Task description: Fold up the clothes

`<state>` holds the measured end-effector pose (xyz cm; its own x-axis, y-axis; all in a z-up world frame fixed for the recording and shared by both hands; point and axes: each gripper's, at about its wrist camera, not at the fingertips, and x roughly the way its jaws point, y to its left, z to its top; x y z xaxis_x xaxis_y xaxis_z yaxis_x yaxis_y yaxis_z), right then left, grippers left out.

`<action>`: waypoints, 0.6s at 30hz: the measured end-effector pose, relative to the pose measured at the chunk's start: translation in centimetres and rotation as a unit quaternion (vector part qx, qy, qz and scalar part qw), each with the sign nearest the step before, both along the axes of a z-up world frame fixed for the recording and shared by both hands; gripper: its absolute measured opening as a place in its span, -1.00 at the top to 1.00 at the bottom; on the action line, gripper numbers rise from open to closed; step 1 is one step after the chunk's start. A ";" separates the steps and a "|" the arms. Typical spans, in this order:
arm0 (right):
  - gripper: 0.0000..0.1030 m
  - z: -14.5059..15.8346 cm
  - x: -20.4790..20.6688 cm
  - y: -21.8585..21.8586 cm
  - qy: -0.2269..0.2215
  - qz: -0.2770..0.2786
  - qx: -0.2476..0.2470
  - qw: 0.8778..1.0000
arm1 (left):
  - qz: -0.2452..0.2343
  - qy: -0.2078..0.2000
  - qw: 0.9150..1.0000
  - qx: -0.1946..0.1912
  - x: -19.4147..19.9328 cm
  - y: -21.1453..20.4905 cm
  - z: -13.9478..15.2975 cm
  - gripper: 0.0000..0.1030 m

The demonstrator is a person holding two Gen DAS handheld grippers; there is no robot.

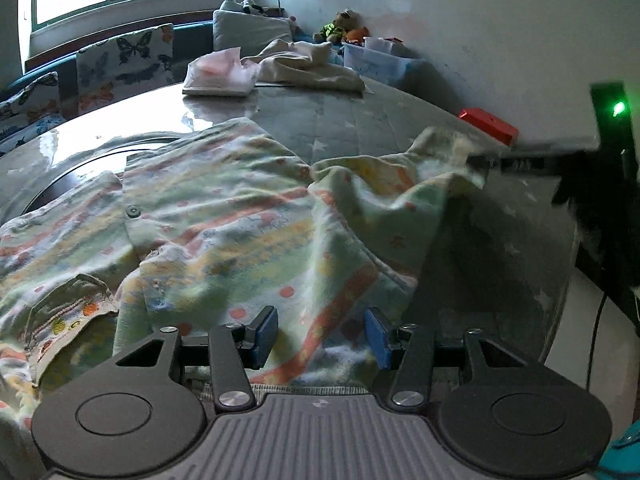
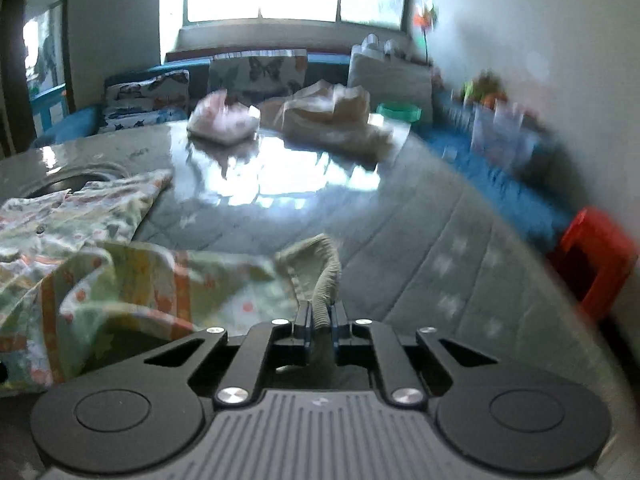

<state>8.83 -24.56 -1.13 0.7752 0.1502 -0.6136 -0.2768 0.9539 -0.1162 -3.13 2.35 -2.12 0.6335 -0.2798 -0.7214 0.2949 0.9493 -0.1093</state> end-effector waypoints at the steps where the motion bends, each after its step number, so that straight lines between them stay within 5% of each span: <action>1: 0.85 0.5 -0.2 0.1 -0.018 0.002 -0.016 1.000 | -0.004 0.000 1.000 0.001 0.0 -0.1 0.0 0.00; 5: 0.85 2.2 -0.5 -0.3 -0.055 0.002 -0.057 0.997 | -0.020 0.000 1.000 0.002 0.0 -0.4 0.0 0.00; 11: 0.82 0.6 -0.1 -1.0 -0.015 -0.014 -0.089 0.996 | -0.043 -0.005 0.999 0.008 -0.4 -0.9 -0.1 -0.11; 15: 0.45 0.0 -0.1 -1.0 -0.009 -0.024 -0.081 0.996 | -0.046 -0.003 0.999 0.005 -0.5 -0.9 0.0 -0.12; 18: 0.39 -0.4 -0.1 -1.0 -0.004 -0.031 -0.074 0.997 | -0.047 -0.003 0.999 0.000 -0.5 -1.0 0.1 -0.12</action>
<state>8.74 -25.60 -1.54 0.7857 0.0091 -0.6186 -0.2153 0.9414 -0.2596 -3.67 1.35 -2.02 0.6086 -0.3382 -0.7178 0.3840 0.9172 -0.1066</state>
